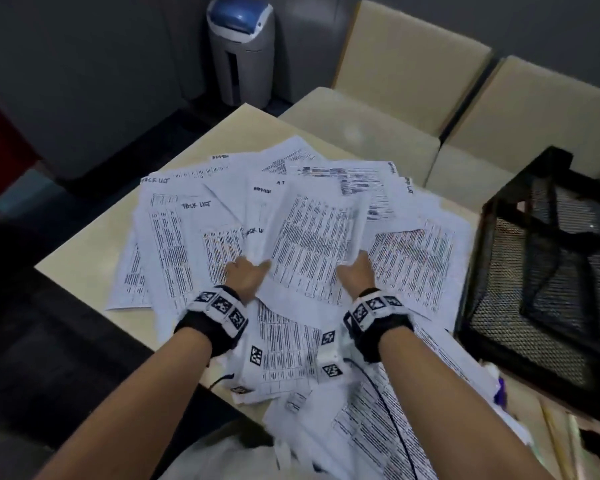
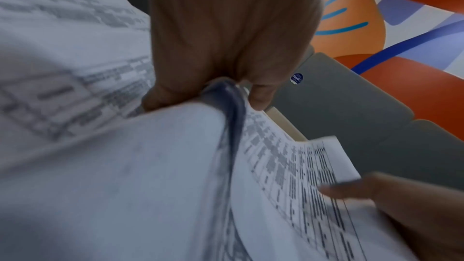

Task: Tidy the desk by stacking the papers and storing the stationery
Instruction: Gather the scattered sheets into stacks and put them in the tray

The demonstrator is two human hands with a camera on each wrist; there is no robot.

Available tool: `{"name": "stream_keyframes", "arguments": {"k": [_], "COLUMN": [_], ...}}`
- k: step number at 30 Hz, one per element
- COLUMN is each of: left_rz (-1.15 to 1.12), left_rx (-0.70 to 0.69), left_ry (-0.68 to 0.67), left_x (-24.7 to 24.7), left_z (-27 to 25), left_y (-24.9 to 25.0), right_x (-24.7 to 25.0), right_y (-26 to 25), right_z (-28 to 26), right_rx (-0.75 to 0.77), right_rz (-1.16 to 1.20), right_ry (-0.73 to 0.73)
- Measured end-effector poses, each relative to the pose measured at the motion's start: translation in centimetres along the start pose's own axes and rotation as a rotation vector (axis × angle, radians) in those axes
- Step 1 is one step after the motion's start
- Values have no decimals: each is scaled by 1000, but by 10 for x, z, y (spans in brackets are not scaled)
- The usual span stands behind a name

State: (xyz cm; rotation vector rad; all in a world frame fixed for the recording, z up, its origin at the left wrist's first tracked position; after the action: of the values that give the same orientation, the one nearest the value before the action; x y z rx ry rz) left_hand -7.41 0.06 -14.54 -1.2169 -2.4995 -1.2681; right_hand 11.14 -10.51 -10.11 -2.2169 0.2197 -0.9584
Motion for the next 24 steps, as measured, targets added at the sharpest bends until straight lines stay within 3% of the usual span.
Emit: {"name": "stream_keyframes", "arguments": {"k": [3,8,11,14,17,20,24], "left_rz": [88,219,308,371,73,-321,-529], "left_rx": [-9,-34,-10,-78,-315,-665,-966], "left_ry": [8,-24,-44,-72,-117,-206,-124], "left_x": [-11,-9,-7,-9,-8,6,35], "left_z": [-11,-5,-7,-26,-55,-93,-142], "left_y": [3,-2,-1,23,89,166,232], "right_x": [-5,44,85,124,158,184,213], "right_y": [-3,-1,-5,-14,-31,-52,-72], "right_z": [-6,-17,-31,-45,-61,-82,-109], "right_rx": [100,205,321,416,532,605,679], "right_rz": [-63,-383,-377,-195,141,502,787], "right_ry": [45,263,425,519,532,510,523]}}
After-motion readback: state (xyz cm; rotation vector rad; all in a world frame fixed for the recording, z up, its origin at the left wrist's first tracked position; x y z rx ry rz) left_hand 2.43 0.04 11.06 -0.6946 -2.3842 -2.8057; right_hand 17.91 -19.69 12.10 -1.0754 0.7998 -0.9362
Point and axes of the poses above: each hand's wrist, its own z-axis towards the middle knuckle, its own x-axis out of the back of the hand, y = z × x, the point moved 6 cm from there along z, towards the middle knuckle
